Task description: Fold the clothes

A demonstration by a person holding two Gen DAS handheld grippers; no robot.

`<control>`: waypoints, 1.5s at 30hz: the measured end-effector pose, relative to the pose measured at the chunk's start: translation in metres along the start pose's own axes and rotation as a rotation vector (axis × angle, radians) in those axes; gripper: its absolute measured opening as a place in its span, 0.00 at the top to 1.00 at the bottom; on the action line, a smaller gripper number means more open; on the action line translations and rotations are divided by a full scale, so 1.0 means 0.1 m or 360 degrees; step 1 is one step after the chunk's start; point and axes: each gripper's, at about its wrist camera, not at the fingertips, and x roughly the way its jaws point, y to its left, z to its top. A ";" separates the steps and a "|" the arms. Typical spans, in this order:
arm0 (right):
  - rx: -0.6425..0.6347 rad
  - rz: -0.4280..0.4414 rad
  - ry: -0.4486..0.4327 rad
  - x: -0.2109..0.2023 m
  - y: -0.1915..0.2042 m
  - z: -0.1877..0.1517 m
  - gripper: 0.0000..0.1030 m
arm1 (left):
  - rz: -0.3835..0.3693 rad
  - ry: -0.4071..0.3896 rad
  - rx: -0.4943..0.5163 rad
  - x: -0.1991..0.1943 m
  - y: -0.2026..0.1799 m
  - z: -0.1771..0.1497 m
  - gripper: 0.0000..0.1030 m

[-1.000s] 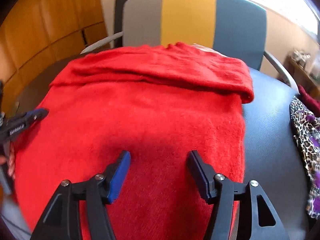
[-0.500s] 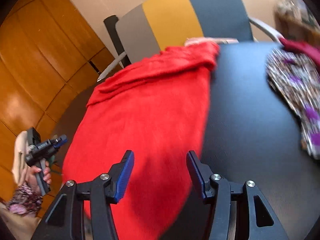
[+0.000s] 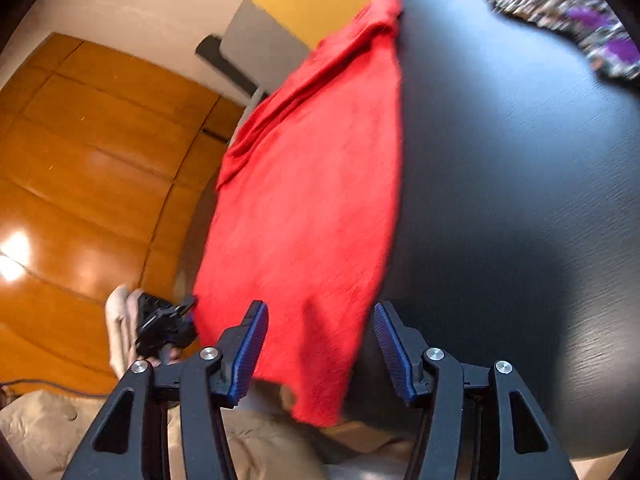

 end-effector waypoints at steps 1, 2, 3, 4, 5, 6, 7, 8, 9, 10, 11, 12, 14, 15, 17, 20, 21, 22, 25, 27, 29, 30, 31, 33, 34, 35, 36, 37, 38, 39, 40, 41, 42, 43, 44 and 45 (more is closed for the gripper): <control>-0.0018 0.0009 0.0021 0.05 0.03 -0.02 0.49 | -0.0008 0.0019 0.0003 0.02 -0.01 -0.02 0.76; -0.0045 0.0000 0.0032 0.09 0.06 -0.03 0.51 | -0.0015 0.0039 0.0007 0.05 -0.01 -0.03 0.76; -0.0071 -0.0007 0.0046 0.14 0.09 -0.03 0.52 | -0.0021 0.0053 0.0009 0.08 -0.02 -0.04 0.76; -0.0087 -0.0012 0.0058 0.17 0.11 -0.04 0.53 | -0.0027 0.0065 0.0011 0.11 -0.02 -0.05 0.75; -0.0091 -0.0018 0.0064 0.20 0.12 -0.04 0.56 | -0.0033 0.0078 0.0012 0.13 -0.03 -0.07 0.75; -0.0092 -0.0027 0.0072 0.22 0.12 -0.03 0.62 | -0.0038 0.0090 0.0008 0.16 -0.03 -0.08 0.75; -0.0093 -0.0044 0.0078 0.24 0.12 -0.03 0.67 | -0.0042 0.0111 0.0001 0.20 -0.03 -0.08 0.76; -0.0088 -0.0060 0.0085 0.26 0.11 -0.01 0.80 | -0.0044 0.0128 -0.0007 0.23 -0.03 -0.09 0.76; -0.0077 -0.0073 0.0093 0.27 0.09 0.02 0.89 | -0.0043 0.0136 -0.0010 0.17 -0.04 -0.12 0.76; -0.0061 -0.0070 0.0098 0.27 0.07 0.03 0.89 | -0.0036 0.0150 -0.0008 0.18 -0.05 -0.15 0.76; -0.0037 -0.0044 0.0099 0.26 0.04 0.04 0.89 | -0.0020 0.0173 0.0002 0.20 -0.06 -0.17 0.76; -0.0019 -0.0025 0.0103 0.26 0.03 0.04 0.89 | -0.0002 0.0198 0.0013 0.22 -0.08 -0.19 0.78; -0.0024 -0.0014 0.0111 0.27 0.04 0.05 0.90 | 0.0123 0.0222 0.0102 0.25 -0.19 -0.22 0.88; -0.0038 -0.0008 0.0111 0.26 0.06 0.06 0.90 | 0.0155 0.0214 0.0158 0.23 -0.27 -0.23 0.92; -0.0081 0.0019 0.0094 0.21 0.12 0.08 0.90 | 0.0200 0.0189 0.0273 0.18 -0.43 -0.26 0.94; -0.0123 0.0083 0.0048 0.09 0.19 0.12 0.90 | 0.0137 0.0124 0.0322 0.00 -0.60 -0.28 0.95; -0.0127 0.0108 0.0031 0.03 0.20 0.13 0.90 | 0.0103 0.0109 0.0330 -0.06 -0.64 -0.29 0.95; -0.0116 0.0144 0.0018 -0.03 0.20 0.14 0.91 | 0.0069 0.0095 0.0338 -0.13 -0.69 -0.31 0.95; -0.0068 0.0255 0.0023 -0.18 0.20 0.10 0.90 | -0.0067 0.0075 0.0375 -0.33 -0.84 -0.41 0.95; -0.0075 0.0346 0.0039 -0.28 0.25 0.04 0.91 | -0.0156 0.0076 0.0396 -0.48 -0.94 -0.47 0.95; -0.0081 0.0460 0.0038 -0.38 0.31 -0.04 0.91 | -0.0242 0.0079 0.0407 -0.62 -1.03 -0.55 0.95; -0.0073 0.0547 0.0018 -0.45 0.34 -0.09 0.91 | -0.0283 0.0075 0.0414 -0.68 -1.09 -0.60 0.95; -0.0065 0.0635 -0.0003 -0.53 0.37 -0.14 0.91 | -0.0340 0.0073 0.0412 -0.75 -1.15 -0.64 0.95; -0.0065 0.0788 -0.0055 -0.69 0.44 -0.23 0.91 | -0.0465 0.0064 0.0413 -0.88 -1.28 -0.72 0.95; -0.0069 0.0866 -0.0084 -0.78 0.48 -0.28 0.91 | -0.0517 0.0053 0.0422 -0.94 -1.34 -0.75 0.95; -0.0075 0.0921 -0.0102 -0.82 0.52 -0.30 0.91 | -0.0570 0.0043 0.0431 -1.00 -1.40 -0.78 0.95; -0.0080 0.0975 -0.0120 -0.86 0.56 -0.33 0.91 | -0.0608 0.0030 0.0439 -1.05 -1.44 -0.78 0.95; -0.0090 0.1010 -0.0135 -0.89 0.60 -0.34 0.91 | -0.0624 0.0002 0.0445 -1.08 -1.47 -0.74 0.94; -0.0103 0.1012 -0.0147 -0.88 0.63 -0.33 0.91 | -0.0623 -0.0018 0.0433 -1.11 -1.48 -0.68 0.94; -0.0109 0.1004 -0.0153 -0.83 0.65 -0.28 0.91 | -0.0614 -0.0028 0.0403 -1.08 -1.47 -0.61 0.94; -0.0111 0.0987 -0.0153 -0.76 0.66 -0.21 0.91 | -0.0589 -0.0032 0.0348 -1.04 -1.40 -0.45 0.94; -0.0110 0.0956 -0.0154 -0.70 0.65 -0.11 0.91 | -0.0554 -0.0038 0.0294 -0.93 -1.36 -0.33 0.94; -0.0097 0.0921 -0.0159 -0.61 0.63 0.01 0.91 | -0.0515 -0.0046 0.0235 -0.82 -1.30 -0.21 0.94; -0.0074 0.0899 -0.0170 -0.54 0.61 0.15 0.91 | -0.0473 -0.0057 0.0175 -0.72 -1.23 -0.05 0.94; -0.0051 0.0876 -0.0180 -0.47 0.60 0.28 0.91 | -0.0445 -0.0070 0.0134 -0.60 -1.18 0.08 0.94; -0.0019 0.0848 -0.0191 -0.39 0.57 0.43 0.91 | -0.0421 -0.0082 0.0096 -0.48 -1.15 0.19 0.94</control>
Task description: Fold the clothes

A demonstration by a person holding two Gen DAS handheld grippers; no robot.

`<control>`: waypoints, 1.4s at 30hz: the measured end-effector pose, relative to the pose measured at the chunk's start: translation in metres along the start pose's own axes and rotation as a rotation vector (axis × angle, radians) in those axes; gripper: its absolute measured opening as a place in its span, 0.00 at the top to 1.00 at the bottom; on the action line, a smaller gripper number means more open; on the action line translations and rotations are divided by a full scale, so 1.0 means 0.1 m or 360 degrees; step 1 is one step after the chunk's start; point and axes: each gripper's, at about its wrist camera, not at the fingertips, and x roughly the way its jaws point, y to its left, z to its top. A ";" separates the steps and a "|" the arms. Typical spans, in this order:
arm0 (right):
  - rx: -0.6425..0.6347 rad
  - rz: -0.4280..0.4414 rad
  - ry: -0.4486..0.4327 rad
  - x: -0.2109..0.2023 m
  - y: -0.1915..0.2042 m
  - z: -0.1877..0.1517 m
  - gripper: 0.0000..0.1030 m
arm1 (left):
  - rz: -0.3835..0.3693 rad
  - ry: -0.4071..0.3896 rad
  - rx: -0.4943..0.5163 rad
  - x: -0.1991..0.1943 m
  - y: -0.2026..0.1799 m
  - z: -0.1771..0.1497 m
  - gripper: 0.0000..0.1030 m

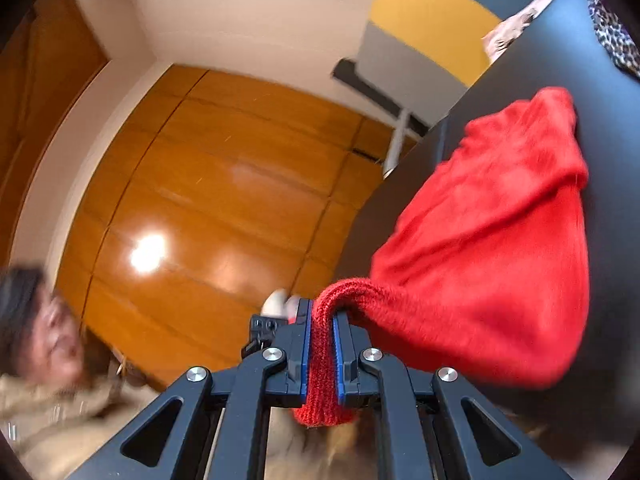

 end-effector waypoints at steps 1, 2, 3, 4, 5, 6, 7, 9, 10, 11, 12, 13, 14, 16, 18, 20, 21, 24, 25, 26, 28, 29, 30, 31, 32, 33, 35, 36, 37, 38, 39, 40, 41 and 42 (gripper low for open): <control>0.0037 -0.0040 -0.0024 0.08 -0.08 0.15 0.91 | 0.0017 -0.0009 -0.0045 0.08 0.09 0.13 0.94; 0.0078 -0.0078 -0.0045 0.13 -0.17 0.29 0.91 | 0.0031 -0.0017 -0.0093 0.15 0.18 0.26 0.95; 0.0128 -0.0116 -0.0064 0.18 -0.26 0.42 0.91 | 0.0055 -0.0029 -0.0137 0.22 0.26 0.39 0.95; 0.0183 -0.0160 -0.0081 0.25 -0.35 0.55 0.91 | 0.0082 -0.0043 -0.0179 0.29 0.35 0.52 0.95; 0.0233 -0.0189 -0.0096 0.31 -0.44 0.67 0.91 | 0.0094 -0.0051 -0.0216 0.37 0.40 0.63 0.95; 0.0276 -0.0191 -0.0107 0.36 -0.51 0.77 0.91 | 0.0102 -0.0056 -0.0235 0.44 0.49 0.68 0.95; 0.0307 -0.0195 -0.0116 0.42 -0.57 0.88 0.91 | 0.0107 -0.0075 -0.0258 0.50 0.54 0.76 0.95; 0.0328 -0.0241 -0.0134 0.54 -0.67 1.09 0.91 | 0.0118 -0.0114 -0.0284 0.61 0.58 0.93 0.95; 0.0345 -0.0258 -0.0147 0.58 -0.71 1.18 0.91 | 0.0126 -0.0129 -0.0280 0.68 0.59 1.01 0.95; 0.0371 -0.0266 -0.0166 0.60 -0.76 1.24 0.91 | 0.0149 -0.0146 -0.0285 0.73 0.62 1.08 0.95; 0.0404 -0.0283 -0.0187 0.62 -0.83 1.31 0.91 | 0.0171 -0.0157 -0.0292 0.79 0.65 1.15 0.95; 0.0442 -0.0312 -0.0208 0.64 -0.93 1.37 0.91 | 0.0201 -0.0163 -0.0307 0.85 0.71 1.23 0.95; 0.0469 -0.0342 -0.0221 0.64 -1.01 1.41 0.91 | 0.0247 -0.0168 -0.0336 0.95 0.79 1.31 0.94; 0.0544 -0.0417 -0.0223 0.70 -1.25 1.47 0.89 | 0.0383 -0.0160 -0.0424 1.10 1.01 1.41 0.84; 0.0642 -0.0533 -0.0194 0.80 -1.50 1.47 0.83 | 0.0490 -0.0147 -0.0508 1.20 1.19 1.45 0.84; 0.0705 -0.0562 -0.0187 0.85 -1.66 1.45 0.82 | 0.0519 -0.0152 -0.0585 1.23 1.32 1.44 0.82; 0.0718 -0.0552 -0.0197 0.86 -1.70 1.43 0.81 | 0.0495 -0.0169 -0.0594 1.21 1.35 1.43 0.81; 0.0694 -0.0485 -0.0281 0.79 -1.65 1.45 0.53 | 0.0463 -0.0293 -0.0514 1.03 1.27 1.39 0.77; 0.0662 -0.0481 -0.0314 0.76 -1.60 1.46 0.49 | 0.0498 -0.0330 -0.0477 0.97 1.23 1.37 0.76; 0.0623 -0.0495 -0.0341 0.73 -1.54 1.47 0.45 | 0.0538 -0.0364 -0.0439 0.91 1.19 1.36 0.76; 0.0444 -0.0633 -0.0351 0.67 -1.32 1.50 0.44 | 0.0605 -0.0371 -0.0365 0.85 1.14 1.29 0.76; 0.0355 -0.0701 -0.0334 0.66 -1.22 1.50 0.43 | 0.0649 -0.0360 -0.0315 0.80 1.09 1.23 0.76; 0.0257 -0.0780 -0.0307 0.64 -1.11 1.47 0.43 | 0.0694 -0.0348 -0.0265 0.75 1.05 1.18 0.76; 0.0152 -0.0864 -0.0273 0.62 -0.99 1.41 0.43 | 0.0760 -0.0326 -0.0206 0.69 1.01 1.11 0.76; 0.0059 -0.0937 -0.0244 0.59 -0.88 1.35 0.44 | 0.0835 -0.0307 -0.0142 0.65 0.98 1.03 0.76; -0.0014 -0.0990 -0.0224 0.56 -0.81 1.27 0.45 | 0.0911 -0.0288 -0.0078 0.61 0.94 0.94 0.76; -0.0135 -0.1042 -0.0188 0.48 -0.68 1.05 0.46 | 0.0953 -0.0247 0.0001 0.57 0.90 0.77 0.76; -0.0166 -0.1051 -0.0163 0.42 -0.65 0.96 0.49 | 0.0968 -0.0226 0.0038 0.54 0.88 0.69 0.76; -0.0189 -0.1064 -0.0133 0.39 -0.63 0.86 0.51 | 0.0982 -0.0204 0.0075 0.52 0.86 0.60 0.76; -0.0211 -0.1077 -0.0104 0.35 -0.62 0.76 0.52 | 0.0961 -0.0196 0.0084 0.49 0.86 0.55 0.76; -0.0223 -0.1078 -0.0074 0.31 -0.61 0.66 0.53 | 0.0930 -0.0197 0.0084 0.47 0.85 0.52 0.76; -0.0221 -0.1060 -0.0043 0.27 -0.62 0.56 0.53 | 0.0895 -0.0204 0.0071 0.44 0.86 0.49 0.76; -0.0224 -0.1055 -0.0011 0.24 -0.63 0.47 0.54 | 0.0859 -0.0212 0.0054 0.41 0.87 0.47 0.76; -0.0235 -0.1071 0.0017 0.25 -0.65 0.40 0.56 | 0.0823 -0.0216 0.0031 0.40 0.88 0.45 0.76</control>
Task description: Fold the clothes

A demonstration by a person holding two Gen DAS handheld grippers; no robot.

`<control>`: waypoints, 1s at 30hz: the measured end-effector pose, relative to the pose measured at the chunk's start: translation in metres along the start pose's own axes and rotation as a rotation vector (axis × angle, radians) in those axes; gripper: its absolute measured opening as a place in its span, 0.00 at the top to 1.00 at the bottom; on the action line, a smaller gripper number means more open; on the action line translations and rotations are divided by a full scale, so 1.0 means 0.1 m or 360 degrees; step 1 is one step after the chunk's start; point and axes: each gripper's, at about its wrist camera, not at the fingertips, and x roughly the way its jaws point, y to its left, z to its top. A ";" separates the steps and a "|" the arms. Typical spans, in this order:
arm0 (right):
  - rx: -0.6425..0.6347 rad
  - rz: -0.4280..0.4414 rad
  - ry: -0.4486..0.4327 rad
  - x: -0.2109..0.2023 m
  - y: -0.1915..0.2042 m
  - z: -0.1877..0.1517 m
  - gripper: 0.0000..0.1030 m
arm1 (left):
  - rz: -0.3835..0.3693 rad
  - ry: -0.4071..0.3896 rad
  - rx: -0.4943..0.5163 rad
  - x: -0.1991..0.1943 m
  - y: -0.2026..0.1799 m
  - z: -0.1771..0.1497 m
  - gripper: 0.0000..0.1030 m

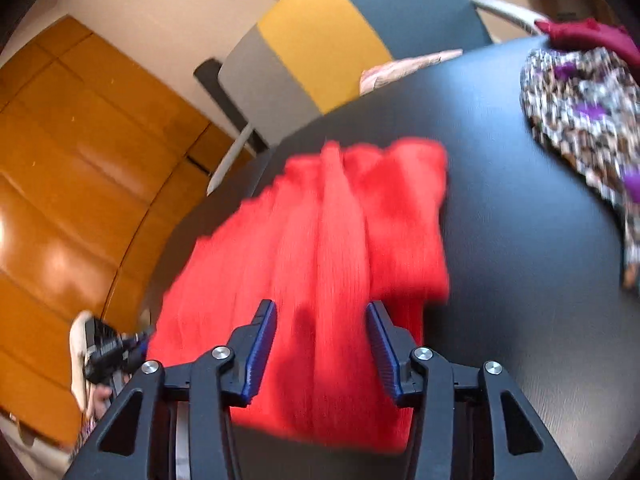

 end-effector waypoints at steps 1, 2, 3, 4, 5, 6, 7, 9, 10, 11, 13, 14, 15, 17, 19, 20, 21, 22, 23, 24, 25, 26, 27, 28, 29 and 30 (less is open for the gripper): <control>-0.0024 -0.0019 0.0018 0.04 0.00 -0.05 0.58 | -0.0028 0.0005 -0.0024 -0.01 0.01 -0.01 0.76; -0.0051 -0.0038 0.0032 0.06 0.00 -0.10 0.65 | -0.0042 0.0008 -0.0033 0.03 -0.01 0.00 0.76; -0.0065 -0.0044 0.0032 0.06 0.00 -0.14 0.72 | -0.0054 0.0010 -0.0025 0.04 -0.03 0.00 0.76; -0.0069 -0.0044 0.0023 0.05 -0.01 -0.17 0.75 | -0.0059 0.0016 0.0008 0.04 -0.09 -0.02 0.76; -0.0063 -0.0032 0.0019 0.05 -0.02 -0.20 0.78 | -0.0056 0.0026 0.0045 0.03 -0.13 -0.04 0.76; -0.0051 -0.0021 0.0022 0.06 -0.04 -0.21 0.79 | -0.0041 0.0040 0.0084 0.04 -0.16 -0.06 0.76; -0.0053 -0.0036 0.0027 0.08 -0.03 -0.20 0.79 | -0.0012 0.0056 0.0127 0.04 -0.17 -0.09 0.76; -0.0067 -0.0078 0.0031 0.12 -0.03 -0.19 0.73 | 0.0011 0.0078 0.0178 0.01 -0.17 -0.15 0.76; -0.0089 -0.0113 0.0027 0.11 -0.01 -0.19 0.70 | 0.0023 0.0093 0.0198 0.03 -0.17 -0.17 0.76; -0.0108 -0.0126 0.0024 0.10 0.03 -0.18 0.69 | 0.0025 0.0104 0.0208 0.02 -0.18 -0.19 0.76; -0.0201 -0.0144 0.0014 0.05 0.12 -0.21 0.69 | 0.0024 0.0124 0.0226 0.01 -0.19 -0.24 0.76; -0.0249 -0.0158 0.0020 0.04 0.16 -0.23 0.69 | 0.0020 0.0118 0.0236 0.02 -0.22 -0.25 0.76; -0.0282 -0.0175 0.0030 0.03 0.19 -0.25 0.75 | 0.0001 0.0101 0.0240 0.00 -0.24 -0.26 0.81; -0.0335 -0.0214 0.0039 0.02 0.20 -0.29 0.89 | -0.0044 0.0065 0.0243 -0.06 -0.27 -0.28 0.91; -0.0292 -0.0183 0.0007 -0.06 0.17 -0.29 0.89 | -0.0100 0.0046 0.0259 -0.18 -0.34 -0.30 0.93; -0.0255 -0.0139 -0.0010 -0.12 0.16 -0.28 0.89 | -0.0131 0.0025 0.0288 -0.28 -0.41 -0.31 0.93; -0.0218 -0.0088 -0.0028 -0.18 0.16 -0.25 0.89 | -0.0144 0.0000 0.0347 -0.38 -0.48 -0.34 0.93; -0.0186 -0.0041 -0.0045 -0.25 0.16 -0.22 0.89 | -0.0143 0.0004 0.0399 -0.46 -0.53 -0.38 0.93; -0.0155 0.0006 -0.0062 -0.32 0.15 -0.20 0.89 | -0.0140 0.0015 0.0447 -0.53 -0.56 -0.42 0.93; -0.0122 0.0057 -0.0068 -0.37 0.15 -0.17 0.89 | -0.0137 0.0027 0.0495 -0.60 -0.59 -0.47 0.93; -0.0088 0.0106 -0.0049 -0.37 0.14 -0.16 0.89 | -0.0086 0.0051 0.0530 -0.61 -0.57 -0.53 0.93; -0.0053 0.0143 -0.0017 -0.36 0.11 -0.17 0.89 | -0.0024 0.0082 0.0539 -0.58 -0.51 -0.59 0.93; -0.0028 0.0154 0.0019 -0.33 0.06 -0.19 0.89 | 0.0039 0.0113 0.0541 -0.54 -0.45 -0.63 0.93; -0.0017 0.0128 0.0062 -0.28 0.01 -0.23 0.89 | 0.0110 0.0168 0.0523 -0.46 -0.34 -0.69 0.93; -0.0006 0.0101 0.0105 -0.23 -0.04 -0.27 0.89 | 0.0163 0.0224 0.0515 -0.37 -0.24 -0.73 0.93; 0.0011 0.0075 0.0144 -0.17 -0.10 -0.32 0.89 | 0.0211 0.0278 0.0510 -0.29 -0.15 -0.76 0.93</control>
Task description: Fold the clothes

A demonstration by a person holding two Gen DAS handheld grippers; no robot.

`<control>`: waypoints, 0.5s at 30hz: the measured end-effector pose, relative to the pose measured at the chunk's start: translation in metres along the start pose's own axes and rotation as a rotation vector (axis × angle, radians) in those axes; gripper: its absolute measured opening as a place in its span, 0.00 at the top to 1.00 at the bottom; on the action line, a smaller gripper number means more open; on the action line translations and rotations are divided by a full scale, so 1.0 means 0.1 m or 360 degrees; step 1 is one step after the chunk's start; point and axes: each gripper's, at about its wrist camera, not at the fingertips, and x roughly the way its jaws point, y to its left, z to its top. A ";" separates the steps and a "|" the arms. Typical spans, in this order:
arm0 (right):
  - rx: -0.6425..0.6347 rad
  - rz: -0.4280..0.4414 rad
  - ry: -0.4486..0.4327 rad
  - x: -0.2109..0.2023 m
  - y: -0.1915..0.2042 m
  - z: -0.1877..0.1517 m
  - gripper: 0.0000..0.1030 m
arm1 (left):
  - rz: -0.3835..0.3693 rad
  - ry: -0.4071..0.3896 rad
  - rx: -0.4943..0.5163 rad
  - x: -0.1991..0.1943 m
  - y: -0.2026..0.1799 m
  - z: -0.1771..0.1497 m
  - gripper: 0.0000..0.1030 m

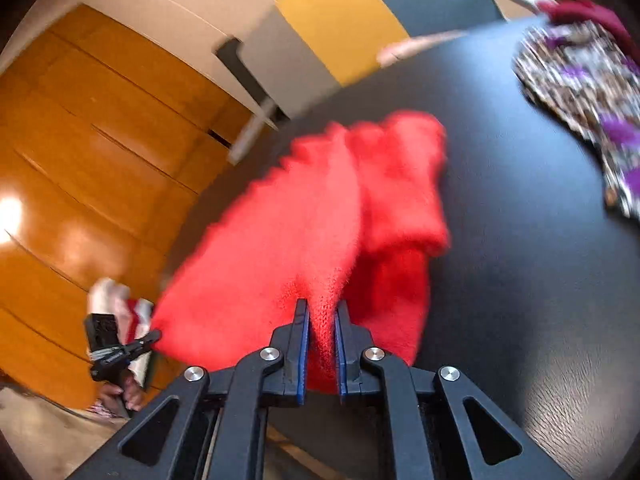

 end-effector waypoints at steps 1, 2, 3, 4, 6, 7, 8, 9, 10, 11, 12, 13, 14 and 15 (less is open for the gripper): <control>0.0045 -0.0014 0.0024 0.05 -0.09 -0.04 0.89 | 0.0039 0.0063 0.0003 0.07 0.06 -0.05 0.93; 0.0119 0.0008 0.0019 0.07 -0.18 -0.08 0.90 | 0.0071 0.0112 0.0007 0.13 0.09 -0.09 0.92; 0.0199 0.0059 -0.0011 0.06 -0.24 -0.10 0.88 | 0.0068 0.0144 -0.0001 0.16 0.10 -0.10 0.92; 0.0249 0.0085 -0.0037 0.02 -0.26 -0.11 0.86 | 0.0046 0.0153 -0.0004 0.15 0.10 -0.10 0.92; 0.0225 0.0073 -0.0066 -0.04 -0.21 -0.14 0.81 | -0.0007 0.0138 0.0007 0.09 0.07 -0.09 0.92; 0.0167 0.0047 -0.0073 -0.07 -0.14 -0.15 0.81 | -0.0048 0.0107 0.0010 0.02 0.06 -0.07 0.92; 0.0116 0.0026 -0.0080 -0.11 -0.08 -0.16 0.81 | -0.0092 0.0074 0.0011 -0.06 0.06 -0.05 0.92; 0.0080 0.0011 -0.0083 -0.14 -0.03 -0.17 0.79 | -0.0129 0.0037 0.0009 -0.15 0.05 -0.02 0.92; 0.0047 -0.0004 -0.0082 -0.16 0.00 -0.18 0.74 | -0.0165 -0.0002 0.0007 -0.24 0.05 0.01 0.92; 0.0015 -0.0020 -0.0081 -0.17 0.04 -0.18 0.73 | -0.0201 -0.0041 0.0005 -0.33 0.05 0.05 0.92; -0.0018 -0.0036 -0.0079 -0.19 0.08 -0.19 0.73 | -0.0197 -0.0086 0.0010 -0.42 0.03 0.09 0.92; -0.0048 -0.0056 -0.0073 -0.20 0.10 -0.19 0.73 | -0.0183 -0.0159 0.0027 -0.50 -0.03 0.18 0.92; -0.0067 -0.0079 -0.0060 -0.18 0.10 -0.19 0.73 | -0.0192 -0.0225 0.0040 -0.57 -0.09 0.25 0.92; -0.0078 -0.0088 -0.0052 -0.16 0.10 -0.19 0.82 | -0.0219 -0.0283 0.0051 -0.62 -0.17 0.33 0.92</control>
